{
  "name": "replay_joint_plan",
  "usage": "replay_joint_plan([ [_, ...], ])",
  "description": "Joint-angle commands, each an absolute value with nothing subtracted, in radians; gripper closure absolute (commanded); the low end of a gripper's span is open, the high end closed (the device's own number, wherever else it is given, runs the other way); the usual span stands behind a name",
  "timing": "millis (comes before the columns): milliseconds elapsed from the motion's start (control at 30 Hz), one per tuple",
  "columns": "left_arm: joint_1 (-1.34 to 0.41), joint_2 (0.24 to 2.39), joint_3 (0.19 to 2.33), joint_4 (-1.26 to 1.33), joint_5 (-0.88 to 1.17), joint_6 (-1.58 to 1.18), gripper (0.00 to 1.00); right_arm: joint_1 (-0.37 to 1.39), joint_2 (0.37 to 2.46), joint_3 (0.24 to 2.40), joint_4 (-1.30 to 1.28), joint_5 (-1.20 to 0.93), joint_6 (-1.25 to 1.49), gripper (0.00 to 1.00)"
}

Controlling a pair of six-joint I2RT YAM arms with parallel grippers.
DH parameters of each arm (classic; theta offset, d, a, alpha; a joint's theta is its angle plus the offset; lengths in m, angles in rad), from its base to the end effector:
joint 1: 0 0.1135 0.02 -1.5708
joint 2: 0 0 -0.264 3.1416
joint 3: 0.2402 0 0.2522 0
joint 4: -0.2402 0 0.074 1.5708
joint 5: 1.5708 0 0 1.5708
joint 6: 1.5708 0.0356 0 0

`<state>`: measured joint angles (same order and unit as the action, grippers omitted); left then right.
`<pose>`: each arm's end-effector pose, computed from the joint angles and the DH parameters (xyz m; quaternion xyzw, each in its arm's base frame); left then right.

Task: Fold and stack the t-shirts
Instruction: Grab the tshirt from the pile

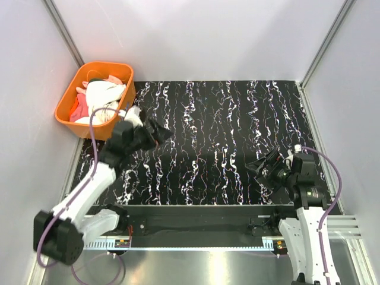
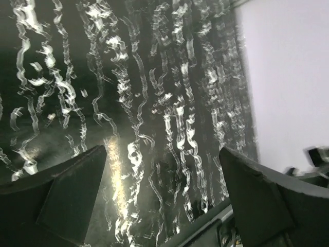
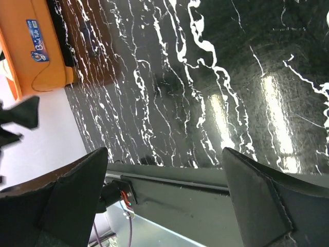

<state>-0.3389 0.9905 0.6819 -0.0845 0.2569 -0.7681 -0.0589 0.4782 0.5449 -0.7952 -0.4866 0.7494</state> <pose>0.2111 -0.0840 0.2755 -0.1061 0.8210 -0.3802 0.4126 0.1055 0.0105 0.2410 0.2578 0.8531 0.3412 0.2990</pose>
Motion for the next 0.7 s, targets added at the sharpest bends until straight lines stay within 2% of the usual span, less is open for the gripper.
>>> replay_joint_plan([
  [0, -0.269, 1.144, 0.915, -0.354, 0.215, -0.690, 0.01, -0.061, 0.547, 0.695, -0.861, -0.449, 0.686, 0.00],
  [67, -0.166, 1.205, 1.000, -0.465, 0.263, -0.690, 0.01, -0.061, 0.604, 0.788, -0.890, -0.497, 0.667, 0.00],
  [200, 0.000, 1.321, 1.175, -0.456, 0.397, -0.707, 0.01, -0.061, 0.696, 0.929, -0.954, -0.572, 0.632, 0.00],
  [333, 0.083, 1.344, 1.337, -0.428, 0.267, -0.618, 0.01, -0.061, 0.750, 1.040, -1.060, -0.479, 0.562, 0.00],
  [433, 0.130, 1.408, 1.406, -0.433, 0.207, -0.601, 0.01, -0.061, 0.793, 1.084, -1.054, -0.540, 0.514, 0.00],
  [467, 0.174, 1.429, 1.414, -0.431, 0.203, -0.671, 0.01, -0.061, 0.808, 1.113, -1.055, -0.535, 0.503, 0.00],
  [567, 0.293, 1.532, 1.457, -0.391, 0.362, -0.767, 0.01, -0.055, 0.828, 1.164, -1.075, -0.473, 0.469, 0.00],
  [633, 0.304, 1.583, 1.512, -0.428, 0.335, -0.714, 0.01, -0.052, 0.844, 1.173, -1.080, -0.456, 0.469, 0.00],
  [667, 0.302, 1.607, 1.546, -0.442, 0.246, -0.656, 0.01, -0.052, 0.856, 1.173, -1.078, -0.450, 0.469, 0.00],
])
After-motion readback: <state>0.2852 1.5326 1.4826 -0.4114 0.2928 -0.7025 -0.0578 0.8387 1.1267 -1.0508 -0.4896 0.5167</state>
